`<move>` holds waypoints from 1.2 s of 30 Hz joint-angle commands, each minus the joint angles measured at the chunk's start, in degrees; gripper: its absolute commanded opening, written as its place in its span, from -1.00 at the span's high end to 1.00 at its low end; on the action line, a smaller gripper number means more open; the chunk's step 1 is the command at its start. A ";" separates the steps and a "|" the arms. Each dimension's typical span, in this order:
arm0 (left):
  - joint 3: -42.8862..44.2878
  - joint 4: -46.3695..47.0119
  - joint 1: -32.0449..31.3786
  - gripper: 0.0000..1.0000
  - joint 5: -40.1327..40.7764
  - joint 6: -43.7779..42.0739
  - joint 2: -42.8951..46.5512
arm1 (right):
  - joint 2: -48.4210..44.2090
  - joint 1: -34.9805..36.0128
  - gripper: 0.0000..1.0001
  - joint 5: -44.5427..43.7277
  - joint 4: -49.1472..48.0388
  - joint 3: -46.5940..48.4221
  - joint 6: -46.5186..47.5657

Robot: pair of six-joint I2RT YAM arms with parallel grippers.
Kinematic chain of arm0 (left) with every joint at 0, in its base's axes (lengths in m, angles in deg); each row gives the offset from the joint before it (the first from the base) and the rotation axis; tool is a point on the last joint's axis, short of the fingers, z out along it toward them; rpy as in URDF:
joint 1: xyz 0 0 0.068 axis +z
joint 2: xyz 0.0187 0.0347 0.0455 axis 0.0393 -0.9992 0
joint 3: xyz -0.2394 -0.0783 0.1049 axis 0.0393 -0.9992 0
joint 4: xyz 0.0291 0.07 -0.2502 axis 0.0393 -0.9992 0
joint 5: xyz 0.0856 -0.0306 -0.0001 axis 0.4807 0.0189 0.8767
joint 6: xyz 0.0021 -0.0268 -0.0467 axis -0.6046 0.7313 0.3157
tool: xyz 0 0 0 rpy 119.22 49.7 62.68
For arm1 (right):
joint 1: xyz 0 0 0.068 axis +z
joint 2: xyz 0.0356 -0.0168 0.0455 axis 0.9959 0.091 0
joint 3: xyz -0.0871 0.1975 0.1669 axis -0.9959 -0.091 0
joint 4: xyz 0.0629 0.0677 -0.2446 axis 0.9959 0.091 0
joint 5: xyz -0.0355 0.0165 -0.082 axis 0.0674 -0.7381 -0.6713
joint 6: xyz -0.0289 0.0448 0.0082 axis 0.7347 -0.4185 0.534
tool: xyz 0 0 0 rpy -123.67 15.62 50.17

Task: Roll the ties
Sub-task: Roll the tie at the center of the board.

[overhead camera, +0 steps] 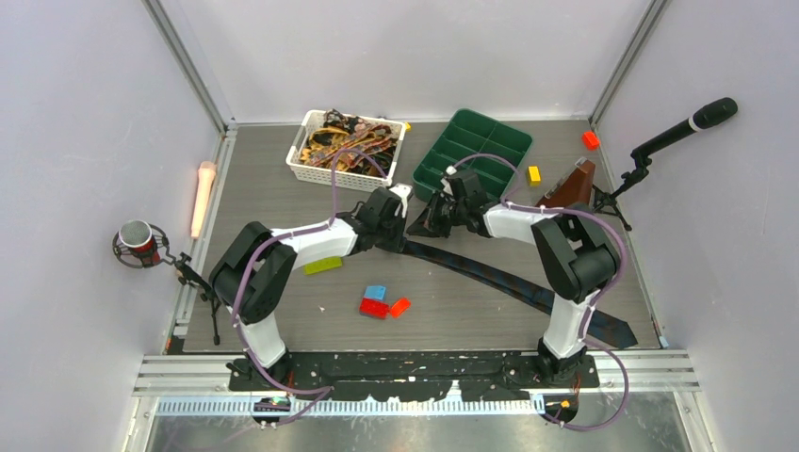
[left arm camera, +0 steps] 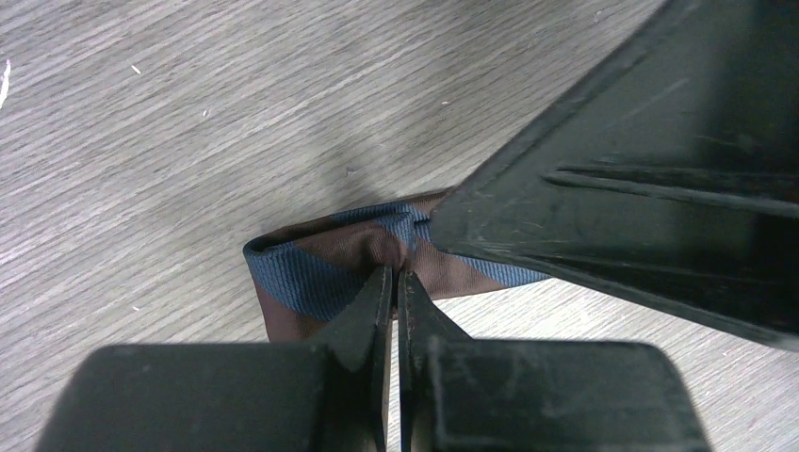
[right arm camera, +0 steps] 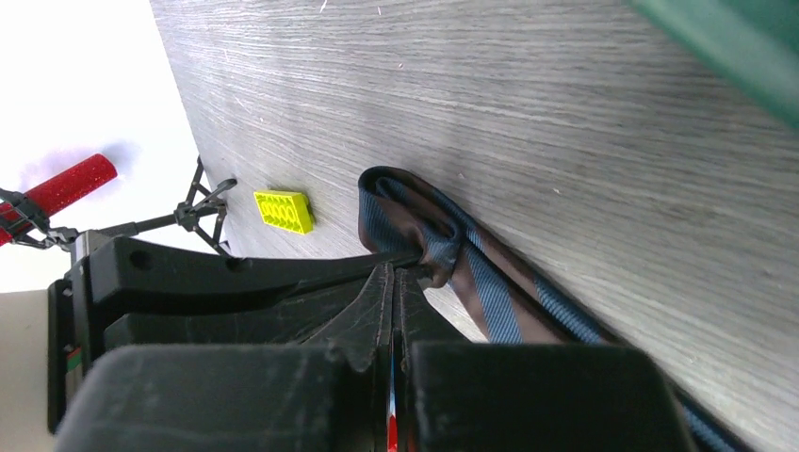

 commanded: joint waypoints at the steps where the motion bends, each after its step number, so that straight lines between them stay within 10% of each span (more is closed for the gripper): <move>1: -0.59 0.81 0.30 1.00 -1.48 0.03 1.48 | 1.59 0.93 1.00 2.89 -3.01 3.31 -1.22; 36: -0.88 1.80 0.61 0.97 -2.01 0.12 1.37 | 8.45 3.83 0.99 -5.40 7.15 5.66 0.40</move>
